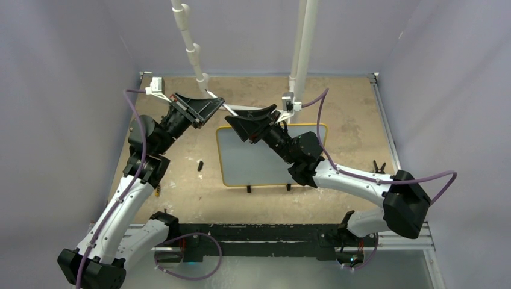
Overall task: Write a sentence on the whiteboard
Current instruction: Pass from the left arm to the right, then hold the whiteboard at the center of the board.
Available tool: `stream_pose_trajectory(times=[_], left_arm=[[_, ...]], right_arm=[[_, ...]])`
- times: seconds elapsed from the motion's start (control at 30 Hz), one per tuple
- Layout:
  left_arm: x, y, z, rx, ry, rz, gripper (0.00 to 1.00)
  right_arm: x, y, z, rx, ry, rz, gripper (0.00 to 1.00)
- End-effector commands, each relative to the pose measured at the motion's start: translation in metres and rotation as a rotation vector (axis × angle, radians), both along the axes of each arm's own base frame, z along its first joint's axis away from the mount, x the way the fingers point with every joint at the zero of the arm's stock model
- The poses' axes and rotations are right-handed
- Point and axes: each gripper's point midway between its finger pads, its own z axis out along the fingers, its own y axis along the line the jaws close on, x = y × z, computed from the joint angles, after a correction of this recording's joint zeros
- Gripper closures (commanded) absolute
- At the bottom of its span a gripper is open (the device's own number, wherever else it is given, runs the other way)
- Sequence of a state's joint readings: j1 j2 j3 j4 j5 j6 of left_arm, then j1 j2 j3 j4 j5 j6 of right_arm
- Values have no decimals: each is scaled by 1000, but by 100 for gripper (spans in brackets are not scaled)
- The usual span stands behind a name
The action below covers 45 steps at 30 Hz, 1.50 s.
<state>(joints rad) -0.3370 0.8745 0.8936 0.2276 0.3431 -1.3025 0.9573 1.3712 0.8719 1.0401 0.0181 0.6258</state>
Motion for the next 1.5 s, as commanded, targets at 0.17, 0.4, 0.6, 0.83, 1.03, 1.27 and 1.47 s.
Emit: stream_pose_trajectory(times=[0.17, 0.4, 0.6, 0.83, 1.03, 1.27, 1.47], left_arm=[[-7, 2, 10, -26, -21, -7, 100], [-8, 3, 10, -29, -19, 1, 100], [-8, 4, 9, -27, -17, 5, 100], [-7, 4, 7, -19, -13, 6, 100], [-7, -1, 4, 67, -39, -6, 88], [-13, -5, -20, 378, -83, -56, 28], [-29, 7, -40, 675, -160, -97, 21]], right_arm=[[-1, -6, 43, 100, -47, -14, 65], [-2, 0, 42, 85, -45, 4, 73], [-1, 0, 42, 86, -42, 3, 81], [-2, 1, 41, 81, -40, 9, 99], [-4, -7, 46, 98, -51, -5, 100], [0, -31, 52, 51, -53, -116, 100], [6, -62, 37, -68, 23, -247, 100]])
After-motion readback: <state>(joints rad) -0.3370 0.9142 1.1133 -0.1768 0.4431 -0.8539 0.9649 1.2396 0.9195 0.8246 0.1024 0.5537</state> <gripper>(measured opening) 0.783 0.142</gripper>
